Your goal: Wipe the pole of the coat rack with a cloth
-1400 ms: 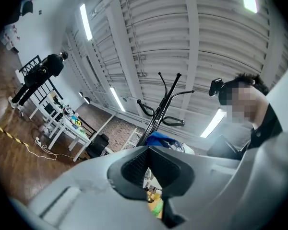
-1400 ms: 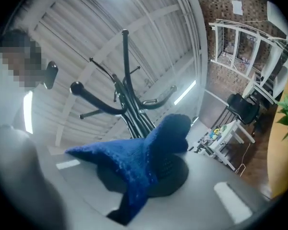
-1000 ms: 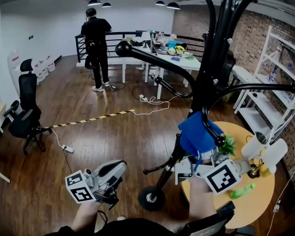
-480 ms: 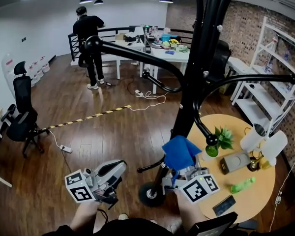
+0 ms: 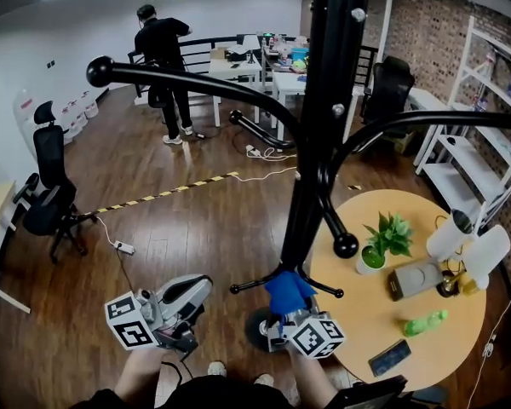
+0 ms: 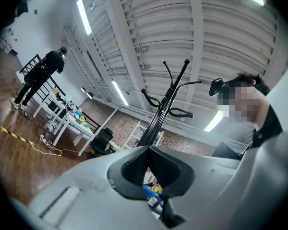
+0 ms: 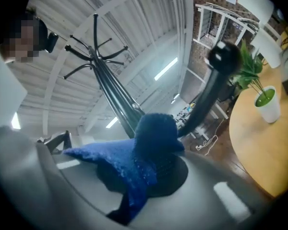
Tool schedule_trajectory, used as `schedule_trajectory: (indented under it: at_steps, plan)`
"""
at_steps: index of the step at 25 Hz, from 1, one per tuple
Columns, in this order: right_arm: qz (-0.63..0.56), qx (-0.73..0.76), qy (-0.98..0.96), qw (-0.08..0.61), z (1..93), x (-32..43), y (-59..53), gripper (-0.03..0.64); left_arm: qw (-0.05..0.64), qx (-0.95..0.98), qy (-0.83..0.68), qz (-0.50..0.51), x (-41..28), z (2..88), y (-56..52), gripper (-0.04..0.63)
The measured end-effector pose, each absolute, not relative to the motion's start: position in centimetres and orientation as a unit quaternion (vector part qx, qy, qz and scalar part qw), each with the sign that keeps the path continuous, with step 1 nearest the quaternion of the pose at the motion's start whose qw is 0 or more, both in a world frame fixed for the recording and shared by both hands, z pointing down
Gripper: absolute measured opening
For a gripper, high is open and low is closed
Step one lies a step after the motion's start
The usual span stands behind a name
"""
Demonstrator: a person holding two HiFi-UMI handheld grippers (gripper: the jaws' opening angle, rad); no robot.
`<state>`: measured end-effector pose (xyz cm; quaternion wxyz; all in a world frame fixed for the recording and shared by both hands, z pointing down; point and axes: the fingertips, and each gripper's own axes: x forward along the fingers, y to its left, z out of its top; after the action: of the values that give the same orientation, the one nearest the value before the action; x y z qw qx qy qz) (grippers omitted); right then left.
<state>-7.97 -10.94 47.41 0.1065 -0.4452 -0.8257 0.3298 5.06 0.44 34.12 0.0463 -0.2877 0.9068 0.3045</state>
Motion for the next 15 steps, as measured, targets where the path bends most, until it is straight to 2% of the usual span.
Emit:
schedule_trajectory:
  at_steps: [4, 10, 15]
  plan:
    - [0.337, -0.426, -0.827, 0.144, 50.5, -8.2, -11.3, 0.021, 0.045, -0.283, 0.912, 0.294, 5.4, 33.7, 0.1, 0.002]
    - [0.335, -0.423, -0.83, 0.14, 50.7, -8.2, -11.4, 0.021, 0.056, -0.32, 0.902, 0.284, 4.1, 32.3, -0.1, 0.002]
    - [0.343, -0.376, -0.853, 0.11, 50.5, -7.9, -11.6, 0.021, 0.049, -0.373, 0.881, 0.287, 3.1, 32.5, 1.9, 0.002]
